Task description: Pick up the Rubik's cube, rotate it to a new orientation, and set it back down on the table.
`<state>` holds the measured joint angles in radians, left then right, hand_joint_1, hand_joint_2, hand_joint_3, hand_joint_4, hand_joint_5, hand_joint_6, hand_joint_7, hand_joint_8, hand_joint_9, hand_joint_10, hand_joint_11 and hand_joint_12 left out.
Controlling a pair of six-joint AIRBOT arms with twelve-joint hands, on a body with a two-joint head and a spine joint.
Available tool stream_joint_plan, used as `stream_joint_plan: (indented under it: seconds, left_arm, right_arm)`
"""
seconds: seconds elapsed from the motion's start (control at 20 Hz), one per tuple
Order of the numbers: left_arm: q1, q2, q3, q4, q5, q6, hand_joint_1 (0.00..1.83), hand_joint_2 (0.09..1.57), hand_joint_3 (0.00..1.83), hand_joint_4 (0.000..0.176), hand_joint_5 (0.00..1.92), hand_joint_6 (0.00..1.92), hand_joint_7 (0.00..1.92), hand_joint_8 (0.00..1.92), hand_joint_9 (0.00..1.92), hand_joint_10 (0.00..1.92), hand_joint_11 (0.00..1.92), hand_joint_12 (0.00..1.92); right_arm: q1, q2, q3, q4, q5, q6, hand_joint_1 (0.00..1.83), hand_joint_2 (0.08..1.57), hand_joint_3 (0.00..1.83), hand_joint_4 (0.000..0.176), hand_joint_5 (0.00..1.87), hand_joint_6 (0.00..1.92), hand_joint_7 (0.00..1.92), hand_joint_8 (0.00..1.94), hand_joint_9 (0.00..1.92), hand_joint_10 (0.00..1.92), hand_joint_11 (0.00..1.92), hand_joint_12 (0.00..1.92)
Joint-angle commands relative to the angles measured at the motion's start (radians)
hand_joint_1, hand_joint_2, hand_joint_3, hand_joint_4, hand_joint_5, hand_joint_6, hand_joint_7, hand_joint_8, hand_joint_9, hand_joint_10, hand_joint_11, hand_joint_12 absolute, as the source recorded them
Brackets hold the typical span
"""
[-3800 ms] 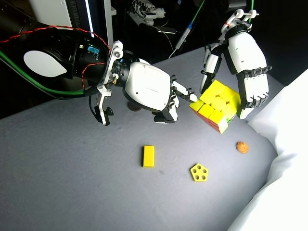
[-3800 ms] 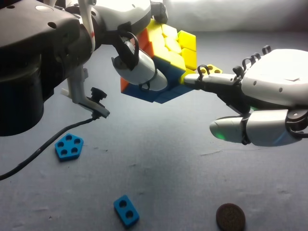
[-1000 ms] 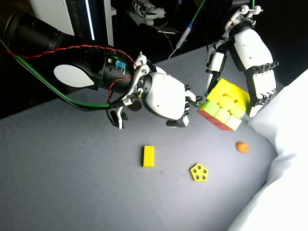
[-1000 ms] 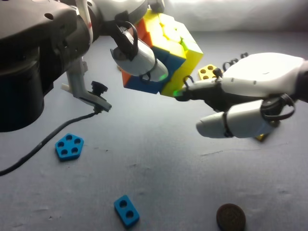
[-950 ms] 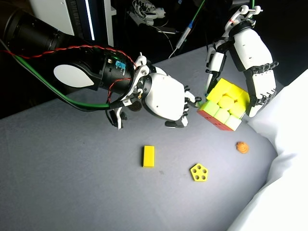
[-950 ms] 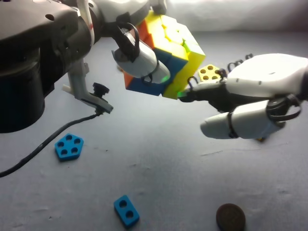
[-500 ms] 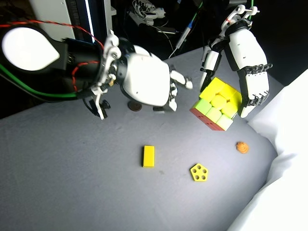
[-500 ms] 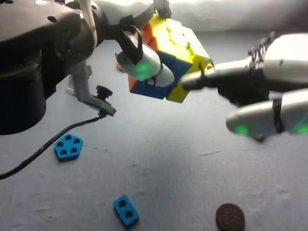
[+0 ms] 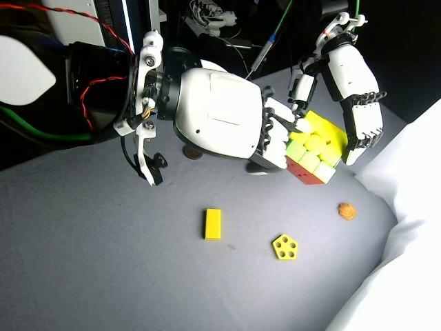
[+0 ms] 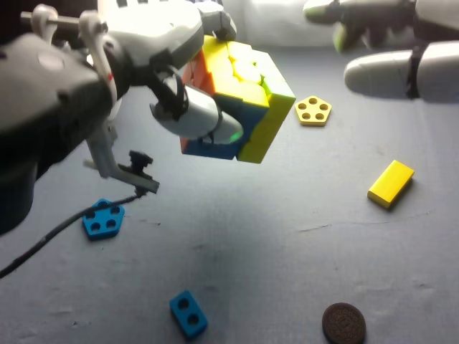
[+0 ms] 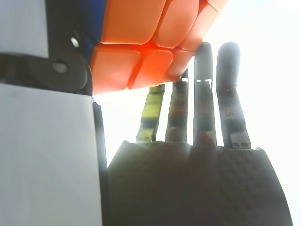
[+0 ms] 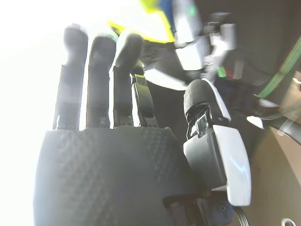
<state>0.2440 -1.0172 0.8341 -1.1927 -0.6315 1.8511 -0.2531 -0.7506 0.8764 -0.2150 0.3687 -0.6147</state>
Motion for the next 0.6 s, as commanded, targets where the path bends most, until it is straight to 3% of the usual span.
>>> stream_joint_plan:
  seconds: [0.0, 0.1, 0.25, 0.55]
  left_arm:
    - [0.009, 0.013, -0.004, 0.111, -0.094, -0.083, 1.22, 1.11, 0.0, 0.0, 0.41, 0.92, 0.3, 1.38, 0.31, 1.47, 0.22, 1.63]
    - [0.068, 0.013, -0.012, 0.192, -0.185, -0.211, 1.21, 1.12, 0.0, 0.0, 0.38, 0.93, 0.29, 1.38, 0.3, 1.45, 0.23, 1.62]
    - [0.14, 0.013, -0.016, 0.257, -0.241, -0.314, 1.19, 1.13, 0.0, 0.0, 0.35, 1.03, 0.29, 1.4, 0.31, 1.47, 0.24, 1.62]
    - [0.243, 0.003, -0.004, 0.356, -0.282, -0.443, 1.22, 1.11, 0.0, 0.0, 0.39, 0.97, 0.3, 1.37, 0.31, 1.45, 0.25, 1.61]
  right_arm:
    - [0.019, 0.002, -0.001, 0.035, 0.095, -0.019, 0.0, 1.32, 0.0, 0.0, 0.19, 0.0, 0.3, 0.07, 0.16, 0.6, 0.0, 1.3]
    - [0.025, -0.003, -0.001, 0.037, 0.092, -0.036, 0.0, 1.3, 0.0, 0.0, 0.14, 0.0, 0.21, 0.0, 0.14, 0.22, 0.0, 0.96]
    - [0.029, -0.005, -0.001, 0.037, 0.078, -0.05, 0.0, 1.26, 0.0, 0.0, 0.03, 0.01, 0.04, 0.01, 0.02, 0.02, 0.0, 0.08]
    - [0.029, -0.008, -0.001, 0.037, 0.046, -0.072, 0.0, 1.24, 0.0, 0.0, 0.0, 0.0, 0.01, 0.01, 0.0, 0.0, 0.0, 0.0]
